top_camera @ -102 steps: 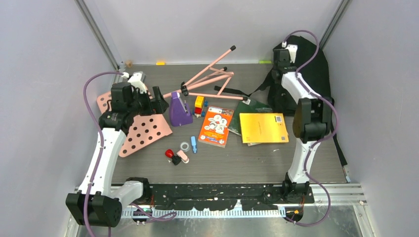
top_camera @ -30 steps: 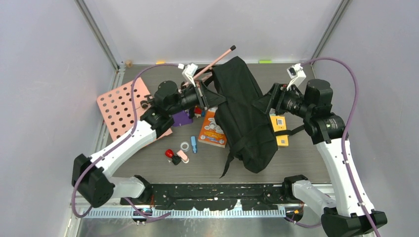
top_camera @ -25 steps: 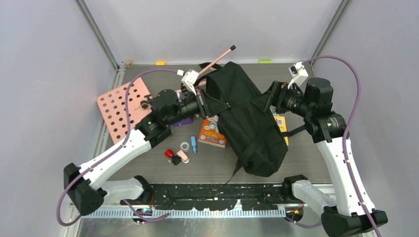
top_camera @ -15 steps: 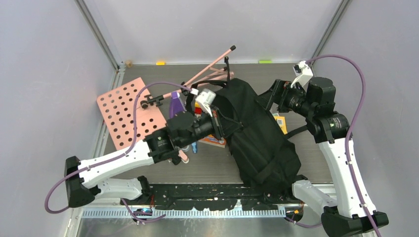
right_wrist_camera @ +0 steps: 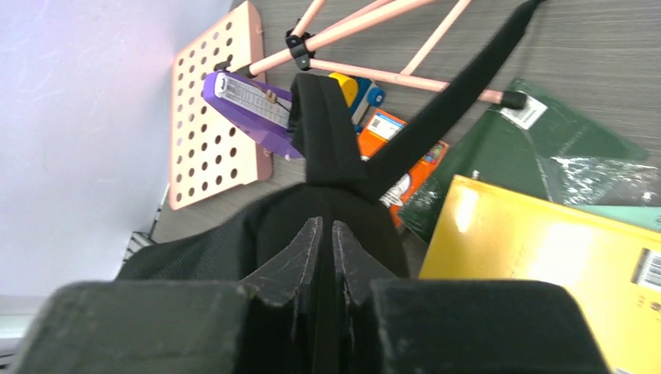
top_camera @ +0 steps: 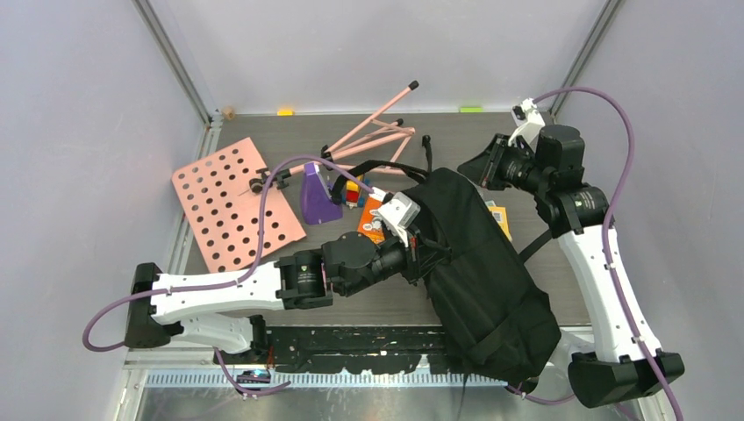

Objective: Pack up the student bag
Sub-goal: Place the student bag at the center of the board.

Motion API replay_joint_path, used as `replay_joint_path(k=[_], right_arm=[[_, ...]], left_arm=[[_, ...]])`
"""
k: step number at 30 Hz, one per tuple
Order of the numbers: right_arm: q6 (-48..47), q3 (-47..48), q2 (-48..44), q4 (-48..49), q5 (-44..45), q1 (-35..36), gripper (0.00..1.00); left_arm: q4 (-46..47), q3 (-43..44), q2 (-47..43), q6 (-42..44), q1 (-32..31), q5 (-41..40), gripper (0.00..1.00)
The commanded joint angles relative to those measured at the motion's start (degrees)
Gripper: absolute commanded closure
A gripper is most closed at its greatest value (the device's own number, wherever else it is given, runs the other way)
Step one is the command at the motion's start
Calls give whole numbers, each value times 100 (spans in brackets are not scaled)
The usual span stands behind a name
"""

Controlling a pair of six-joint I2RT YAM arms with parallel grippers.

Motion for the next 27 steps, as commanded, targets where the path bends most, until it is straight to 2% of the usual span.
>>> replay_joint_path(k=[1, 6, 11, 13, 15, 16, 17, 18, 20, 23, 27], right_arm=[[194, 42, 238, 691, -284, 220, 87], [125, -11, 654, 771, 459, 762, 88], [168, -1, 1104, 842, 1115, 983, 88], [129, 50, 1198, 745, 1440, 996, 82], [40, 115, 1197, 594, 1760, 997, 68], [4, 153, 1172, 543, 1843, 997, 53], [-62, 166, 1098, 454, 1949, 997, 45], [-90, 179, 1056, 402, 2013, 997, 32], [-165, 221, 907, 157, 2057, 997, 20], [-302, 277, 606, -89, 2091, 997, 14], [-510, 452, 188, -394, 1969, 1005, 12]], left_arm=[[368, 436, -274, 174, -57, -301, 100], [-48, 361, -443, 270, -57, -1077, 100], [-300, 195, -524, 435, -52, -1800, 100], [-637, 238, -440, 465, 54, -2045, 100], [-1062, 303, -354, 203, 393, -1763, 100], [-1223, 302, -328, 26, 584, -1500, 100], [-1313, 269, -315, -132, 803, -1241, 100], [-1316, 215, -314, -302, 983, -1039, 100], [-1215, 82, -324, -441, 1222, -847, 100], [-1193, -14, -302, -492, 1473, -774, 100], [-1038, -137, -227, -667, 1765, -435, 100]])
